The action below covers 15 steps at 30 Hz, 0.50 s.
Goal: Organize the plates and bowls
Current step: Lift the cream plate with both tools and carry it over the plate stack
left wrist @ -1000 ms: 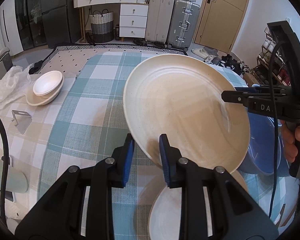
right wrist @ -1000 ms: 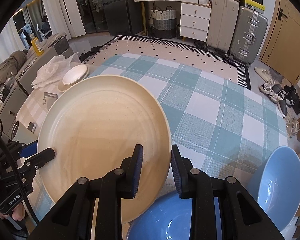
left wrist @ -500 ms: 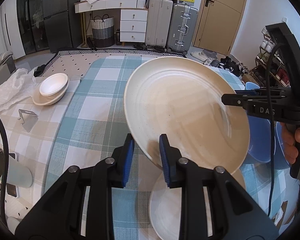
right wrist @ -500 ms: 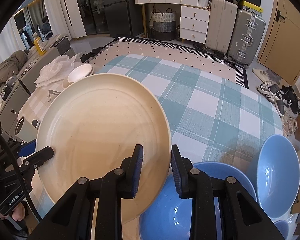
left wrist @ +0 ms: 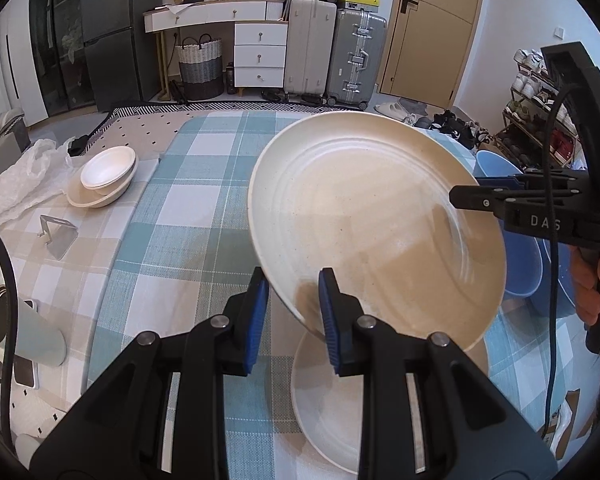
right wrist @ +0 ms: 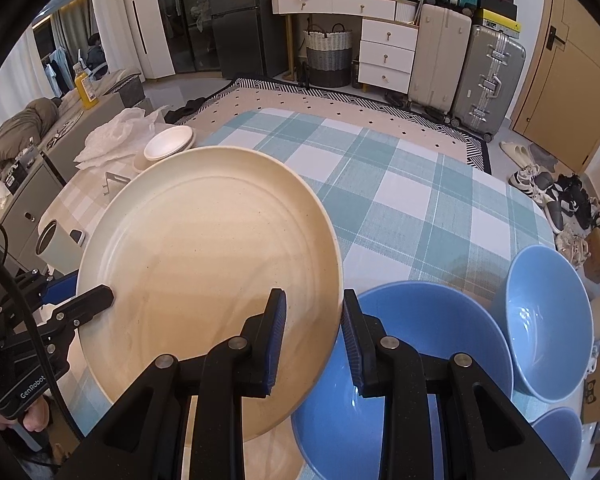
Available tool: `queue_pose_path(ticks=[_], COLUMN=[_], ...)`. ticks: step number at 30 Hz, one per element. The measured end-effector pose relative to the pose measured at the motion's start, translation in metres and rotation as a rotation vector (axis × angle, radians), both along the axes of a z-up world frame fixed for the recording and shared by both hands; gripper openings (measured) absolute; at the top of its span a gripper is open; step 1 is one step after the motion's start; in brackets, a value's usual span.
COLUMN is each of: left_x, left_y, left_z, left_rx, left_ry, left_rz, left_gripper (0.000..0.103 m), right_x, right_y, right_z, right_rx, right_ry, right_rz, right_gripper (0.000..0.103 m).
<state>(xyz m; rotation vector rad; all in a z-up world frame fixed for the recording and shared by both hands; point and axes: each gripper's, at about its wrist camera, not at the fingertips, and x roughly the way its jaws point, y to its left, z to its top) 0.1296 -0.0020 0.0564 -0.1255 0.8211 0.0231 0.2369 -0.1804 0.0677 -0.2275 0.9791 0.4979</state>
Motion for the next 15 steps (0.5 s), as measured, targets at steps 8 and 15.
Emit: queue_pose_path(ticks=[8,15], left_x=[-0.023,-0.039], left_y=[-0.007,-0.01], left_z=[-0.001,-0.005], left_rx=[0.001,0.002], left_ry=[-0.008,-0.005], left_rz=[-0.014,-0.022], left_gripper=[0.023,0.023], right_x=[-0.024,-0.037], right_y=[-0.008,-0.009], right_z=[0.0,-0.001], right_rx=[-0.006,-0.011], right_ry=[-0.008,-0.01], right_rz=[-0.001,-0.002], right_gripper=[0.028,0.028])
